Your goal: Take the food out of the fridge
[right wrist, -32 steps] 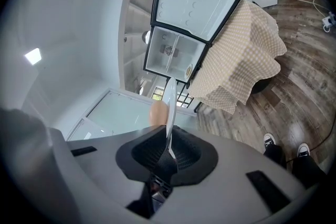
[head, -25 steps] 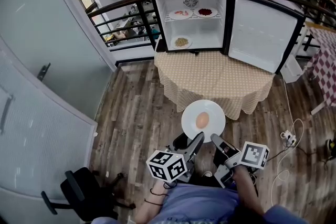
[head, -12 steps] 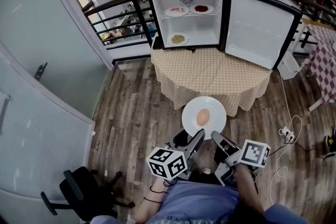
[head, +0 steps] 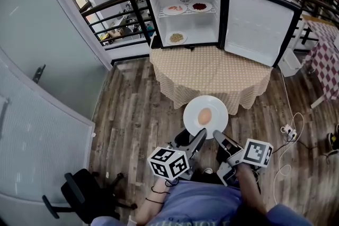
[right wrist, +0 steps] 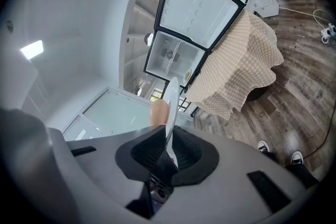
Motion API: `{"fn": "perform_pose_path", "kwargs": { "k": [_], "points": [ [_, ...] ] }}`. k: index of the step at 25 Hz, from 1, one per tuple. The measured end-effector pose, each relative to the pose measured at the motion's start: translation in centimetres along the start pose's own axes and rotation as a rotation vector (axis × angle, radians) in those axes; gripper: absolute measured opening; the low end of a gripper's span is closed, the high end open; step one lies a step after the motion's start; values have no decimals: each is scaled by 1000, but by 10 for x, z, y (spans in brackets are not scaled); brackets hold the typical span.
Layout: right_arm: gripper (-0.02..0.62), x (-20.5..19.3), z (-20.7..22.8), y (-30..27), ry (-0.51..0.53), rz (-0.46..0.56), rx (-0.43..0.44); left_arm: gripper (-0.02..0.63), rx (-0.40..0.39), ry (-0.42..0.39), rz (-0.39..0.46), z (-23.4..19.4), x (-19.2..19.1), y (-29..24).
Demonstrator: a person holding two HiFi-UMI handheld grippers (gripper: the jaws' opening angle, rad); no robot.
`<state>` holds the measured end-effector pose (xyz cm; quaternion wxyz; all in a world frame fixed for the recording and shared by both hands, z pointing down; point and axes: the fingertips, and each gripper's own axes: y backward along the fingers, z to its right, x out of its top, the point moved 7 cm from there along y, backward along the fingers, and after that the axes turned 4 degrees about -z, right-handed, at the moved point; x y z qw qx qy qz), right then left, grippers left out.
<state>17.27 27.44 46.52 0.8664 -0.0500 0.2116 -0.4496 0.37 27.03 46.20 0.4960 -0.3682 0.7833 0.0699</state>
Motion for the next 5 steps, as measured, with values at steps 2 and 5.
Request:
{"fn": "perform_pose_path", "kwargs": {
  "k": [2,5],
  "points": [
    [44,0,1,0,-1,0,-1,218,-1,-2,-4,0,0,-1],
    [45,-1,1,-1,-2,0,6,218,-2,-3,-7,-2,0,-1]
  ]
}}
